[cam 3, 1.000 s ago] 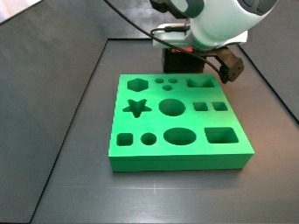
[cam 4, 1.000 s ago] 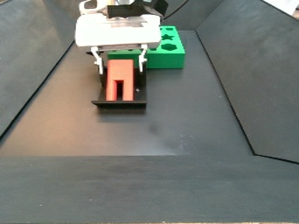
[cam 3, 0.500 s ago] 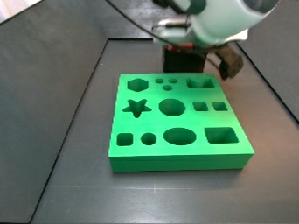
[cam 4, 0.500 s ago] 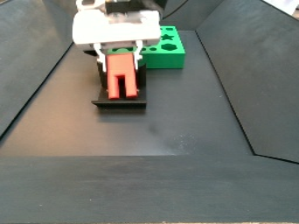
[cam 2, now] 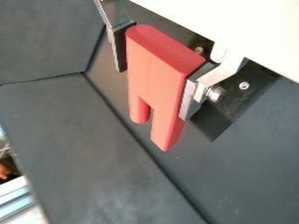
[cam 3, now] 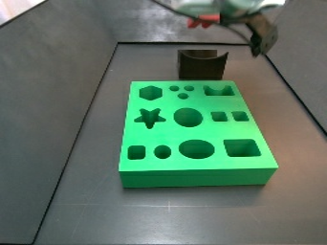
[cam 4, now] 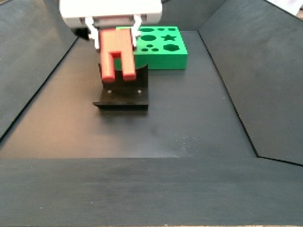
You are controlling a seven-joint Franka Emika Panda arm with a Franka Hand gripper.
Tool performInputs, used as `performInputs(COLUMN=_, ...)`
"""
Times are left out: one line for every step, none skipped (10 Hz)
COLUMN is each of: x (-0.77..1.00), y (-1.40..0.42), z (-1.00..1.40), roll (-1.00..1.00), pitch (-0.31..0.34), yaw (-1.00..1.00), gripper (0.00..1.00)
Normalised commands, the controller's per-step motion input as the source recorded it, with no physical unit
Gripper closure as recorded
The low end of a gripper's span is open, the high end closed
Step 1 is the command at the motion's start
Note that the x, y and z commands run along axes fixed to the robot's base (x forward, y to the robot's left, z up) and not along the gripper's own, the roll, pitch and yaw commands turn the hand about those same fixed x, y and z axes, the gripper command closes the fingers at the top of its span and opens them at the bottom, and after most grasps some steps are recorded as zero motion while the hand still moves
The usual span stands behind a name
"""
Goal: Pick up the square-circle object. Move up. Place the square-circle object on the fixture. Regrasp the square-circle object. Move to above the board. Insert the square-circle object.
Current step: Move to above the board.
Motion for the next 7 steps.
performInputs(x=0.02, y=0.13, z=1.00, roll=-0.02, pitch=-0.039, yaw=0.04, gripper=1.00)
performInputs(x=0.02, y=0.12, z=1.00, roll=-0.04, pitch=-0.039, yaw=0.03, gripper=1.00)
performInputs(x=0.01, y=0.11, z=1.00, roll=-0.04, pitch=-0.031, yaw=0.01, gripper=1.00)
performInputs(x=0.00, y=0.10, z=1.00, roll=-0.04, pitch=-0.023, yaw=0.00, gripper=1.00)
performInputs(x=-0.01, y=0.09, z=1.00, roll=-0.05, pitch=-0.019, yaw=-0.01, gripper=1.00)
performInputs(x=-0.02, y=0.08, z=1.00, roll=-0.05, pitch=-0.002, yaw=-0.02, gripper=1.00)
performInputs(x=-0.04, y=0.06, z=1.00, roll=-0.06, pitch=0.014, yaw=-0.02, gripper=1.00)
